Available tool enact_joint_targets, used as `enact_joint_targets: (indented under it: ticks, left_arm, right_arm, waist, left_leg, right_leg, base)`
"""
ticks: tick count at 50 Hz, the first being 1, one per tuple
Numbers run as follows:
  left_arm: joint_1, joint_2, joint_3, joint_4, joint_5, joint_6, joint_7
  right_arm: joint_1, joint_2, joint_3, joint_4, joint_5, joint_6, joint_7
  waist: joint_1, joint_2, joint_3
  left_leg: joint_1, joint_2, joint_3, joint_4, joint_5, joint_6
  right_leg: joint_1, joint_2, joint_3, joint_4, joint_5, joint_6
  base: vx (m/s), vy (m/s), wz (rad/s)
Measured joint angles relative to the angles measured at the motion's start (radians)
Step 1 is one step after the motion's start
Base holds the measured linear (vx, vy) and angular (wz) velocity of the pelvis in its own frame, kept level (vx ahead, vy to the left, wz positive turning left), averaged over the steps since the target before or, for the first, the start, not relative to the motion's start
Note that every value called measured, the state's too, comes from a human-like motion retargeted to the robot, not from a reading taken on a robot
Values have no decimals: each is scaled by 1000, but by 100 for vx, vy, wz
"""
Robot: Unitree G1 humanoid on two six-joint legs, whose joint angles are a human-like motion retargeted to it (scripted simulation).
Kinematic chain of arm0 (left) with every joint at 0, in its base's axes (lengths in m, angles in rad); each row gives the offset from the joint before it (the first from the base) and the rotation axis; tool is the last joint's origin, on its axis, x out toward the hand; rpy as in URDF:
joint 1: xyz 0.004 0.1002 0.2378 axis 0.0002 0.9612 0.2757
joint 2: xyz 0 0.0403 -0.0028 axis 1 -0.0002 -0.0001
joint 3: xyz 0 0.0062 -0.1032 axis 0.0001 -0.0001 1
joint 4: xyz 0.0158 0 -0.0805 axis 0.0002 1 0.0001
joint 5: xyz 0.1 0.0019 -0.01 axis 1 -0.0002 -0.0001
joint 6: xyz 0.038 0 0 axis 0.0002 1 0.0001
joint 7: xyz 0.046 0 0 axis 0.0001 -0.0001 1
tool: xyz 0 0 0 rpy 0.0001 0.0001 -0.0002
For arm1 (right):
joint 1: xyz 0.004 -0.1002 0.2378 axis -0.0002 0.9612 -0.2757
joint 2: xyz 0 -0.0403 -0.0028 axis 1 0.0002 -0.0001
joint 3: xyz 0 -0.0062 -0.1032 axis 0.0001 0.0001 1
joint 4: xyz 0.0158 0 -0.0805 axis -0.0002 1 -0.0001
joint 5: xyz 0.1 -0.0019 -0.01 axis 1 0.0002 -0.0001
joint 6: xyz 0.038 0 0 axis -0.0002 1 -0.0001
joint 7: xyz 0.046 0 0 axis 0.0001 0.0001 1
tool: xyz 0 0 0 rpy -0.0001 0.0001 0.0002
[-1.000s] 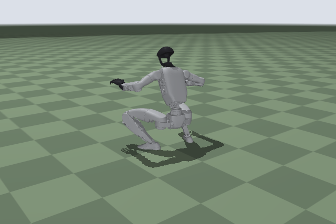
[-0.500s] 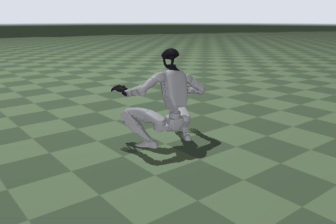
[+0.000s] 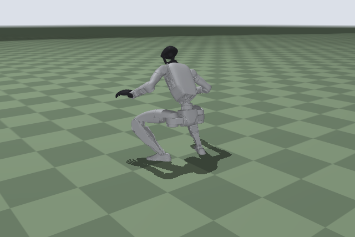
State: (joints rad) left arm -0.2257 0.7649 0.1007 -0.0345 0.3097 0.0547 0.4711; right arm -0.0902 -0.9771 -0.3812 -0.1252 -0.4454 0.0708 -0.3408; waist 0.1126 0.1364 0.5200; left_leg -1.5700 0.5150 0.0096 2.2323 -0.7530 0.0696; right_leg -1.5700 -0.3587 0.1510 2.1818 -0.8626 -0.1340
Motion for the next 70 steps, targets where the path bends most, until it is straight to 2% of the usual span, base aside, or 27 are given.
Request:
enact_joint_targets:
  ticks: [5, 7, 8, 12, 16, 18, 20, 25, 30, 35, 41, 48, 60, 70]
  left_arm:
    - [-9, -51, 225, -51, 17, -20, -26]
    - [-18, -67, 274, -63, 21, -31, -24]
    - [-8, -71, 296, -64, 28, -34, -26]
    - [71, -73, 365, -77, 54, -33, -56]
    - [150, -95, 395, -94, 36, -62, -63]
    - [174, -94, 398, -104, 15, -104, -59]
    - [197, -89, 413, -107, -17, -132, -52]
    - [267, -59, 427, -112, 18, -139, -54]
    - [257, 25, 400, -82, 95, -128, -102]
    - [165, 71, 341, -52, 111, -104, -140]
    - [93, 16, 317, -48, 77, -87, -158]
    - [181, -60, 344, -101, 45, -98, -196]
    - [328, 18, 341, -128, 58, -107, -238]
    - [308, -14, 351, -137, 69, -104, -247]
  right_arm:
    - [-166, -7, -99, -23, -31, -17, 2]
    - [-216, 2, -111, -24, -61, -17, -27]
    - [-229, 12, -112, -21, -66, -17, -31]
    - [-218, 64, -121, -9, -72, -12, -26]
    - [-142, 139, -138, -19, -63, -22, -28]
    - [-108, 202, -129, -9, -20, -42, -71]
    - [-73, 224, -126, 8, 6, -61, -91]
    - [51, 252, -141, 5, 31, -103, -83]
    - [108, 178, -153, 12, 47, -125, -5]
    - [108, 127, -136, 17, 56, -124, 83]
    - [115, 148, -134, 26, 71, -115, 138]
    - [167, 198, -163, 21, 86, -119, 179]
    - [273, 236, -221, 40, 94, -113, 193]
    - [293, 254, -251, 36, 101, -116, 206]
  waist:
    - [-20, -9, 0]
    - [-40, -5, 0]
    - [-46, -7, 0]
    - [-55, -32, -7]
    - [-49, -62, -19]
    - [-26, -97, -23]
    - [-18, -129, -62]
    - [-23, -165, -172]
    - [-60, -167, -295]
    - [-83, -164, -354]
    - [-80, -159, -384]
    - [-74, -140, -433]
    - [-112, -147, -532]
    - [-83, -163, -540]
  left_leg:
    - [0, -64, 136, -399, 211, -41]
    - [23, -90, 157, -525, 248, 14]
    - [75, -105, 173, -599, 271, -1]
    - [339, -159, 224, -898, 344, -70]
    - [655, -218, 269, -1225, 411, -123]
    - [839, -249, 300, -1405, 439, -144]
    - [989, -307, 322, -1627, 497, -168]
    - [1318, -381, 352, -1993, 539, -159]
    - [1456, -401, 357, -2139, 544, -188]
    - [1497, -403, 357, -2142, 522, -193]
    - [1520, -392, 356, -2075, 488, -173]
    - [1546, -368, 367, -1994, 455, -167]
    - [1591, -365, 352, -2007, 455, -157]
    - [1614, -364, 359, -2021, 460, -146]
  right_leg:
    - [0, -23, -121, -412, 199, -6]
    - [38, -49, -176, -534, 259, 25]
    - [93, -50, -199, -610, 281, 40]
    - [366, -31, -283, -924, 369, 100]
    - [690, 6, -358, -1273, 470, 155]
    - [867, 29, -386, -1460, 528, 196]
    - [1028, 53, -407, -1708, 597, 189]
    - [1329, 85, -467, -2008, 689, 266]
    - [1451, 107, -493, -2101, 688, 297]
    - [1480, 108, -467, -2073, 627, 264]
    - [1506, 112, -420, -2032, 548, 230]
    - [1563, 128, -388, -2049, 513, 237]
    - [1620, 133, -410, -2067, 550, 254]
    - [1658, 140, -425, -2110, 580, 247]
  base:
    - [-3, 4, 29]
    - [6, 2, 41]
    - [8, 1, 22]
    - [11, -1, -4]
    - [18, -2, -14]
    - [23, -1, -27]
    - [19, 1, -11]
    - [24, 6, 0]
    - [13, 8, 11]
    - [2, 2, 4]
    - [0, 0, 0]
    - [7, -4, -22]
    - [8, -5, 7]
    - [1, -1, 3]
